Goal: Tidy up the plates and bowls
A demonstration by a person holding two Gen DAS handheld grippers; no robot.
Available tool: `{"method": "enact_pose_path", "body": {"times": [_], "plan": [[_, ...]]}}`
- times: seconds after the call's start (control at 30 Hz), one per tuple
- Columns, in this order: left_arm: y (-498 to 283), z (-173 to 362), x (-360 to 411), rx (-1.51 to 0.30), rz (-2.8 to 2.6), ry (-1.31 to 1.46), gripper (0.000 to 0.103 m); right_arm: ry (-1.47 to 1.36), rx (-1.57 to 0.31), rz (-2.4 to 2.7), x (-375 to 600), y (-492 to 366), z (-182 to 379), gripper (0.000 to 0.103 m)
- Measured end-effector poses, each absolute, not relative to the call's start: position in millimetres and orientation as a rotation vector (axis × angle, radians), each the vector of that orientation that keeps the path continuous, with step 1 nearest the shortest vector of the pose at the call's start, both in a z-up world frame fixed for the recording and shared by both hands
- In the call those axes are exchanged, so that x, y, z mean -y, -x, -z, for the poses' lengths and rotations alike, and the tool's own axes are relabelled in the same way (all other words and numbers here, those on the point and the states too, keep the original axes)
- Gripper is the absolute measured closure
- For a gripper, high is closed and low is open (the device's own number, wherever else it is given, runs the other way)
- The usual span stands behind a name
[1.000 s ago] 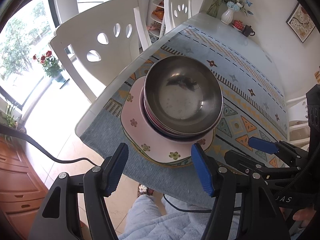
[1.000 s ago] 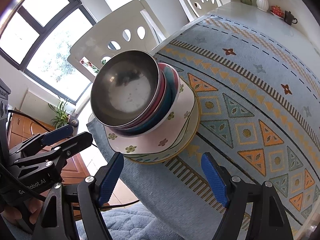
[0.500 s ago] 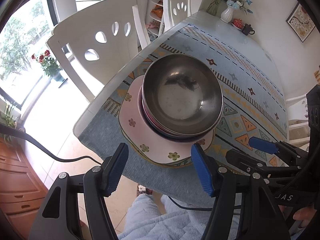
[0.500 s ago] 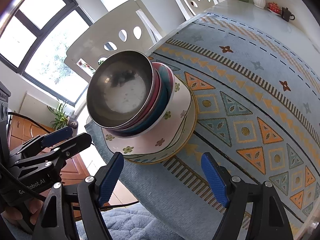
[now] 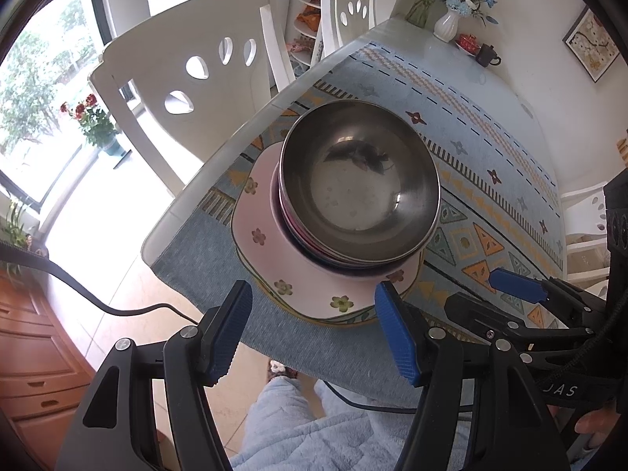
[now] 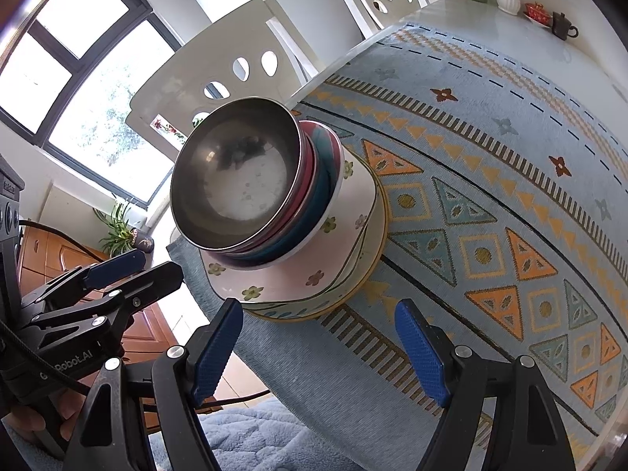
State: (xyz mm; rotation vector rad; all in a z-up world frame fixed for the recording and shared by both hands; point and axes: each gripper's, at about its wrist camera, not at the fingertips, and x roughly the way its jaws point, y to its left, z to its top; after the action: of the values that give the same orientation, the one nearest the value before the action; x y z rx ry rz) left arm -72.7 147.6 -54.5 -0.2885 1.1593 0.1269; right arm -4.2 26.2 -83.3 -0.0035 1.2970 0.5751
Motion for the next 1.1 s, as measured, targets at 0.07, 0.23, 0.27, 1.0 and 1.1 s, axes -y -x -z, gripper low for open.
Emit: {"method": "enact_pose_path", "body": {"times": [0.07, 0.23, 0.27, 1.0, 1.1], "plan": [[71.9, 53.7, -146.6, -1.156, -0.122, 0.283, 0.04, 0.0, -1.296, -0.573, -26.0, 4.3, 83.3, 0.025], [70.3, 51.2, -143.5, -1.139, -0.1, 0.273, 0.04, -0.015, -1.294, -0.562, -23.6, 4.4, 83.5, 0.025], [70.2, 49.9, -143.2, -1.13, -0.091, 0.273, 0.04, -0.019, -1.293, -0.561, -23.0, 4.5, 83.3, 0.025], [54.2, 42.2, -130.2, -1.074, -0.001, 0.235, 0.041, -0.052, -1.26, -0.55, -11.9, 4.5, 76.4, 0.025], [52.7, 42.5, -129.6, -1.077, 0.002, 0.232, 0.041, -0.056, -1.263, -0.545, -10.7, 3.7, 76.6, 0.025]]}}
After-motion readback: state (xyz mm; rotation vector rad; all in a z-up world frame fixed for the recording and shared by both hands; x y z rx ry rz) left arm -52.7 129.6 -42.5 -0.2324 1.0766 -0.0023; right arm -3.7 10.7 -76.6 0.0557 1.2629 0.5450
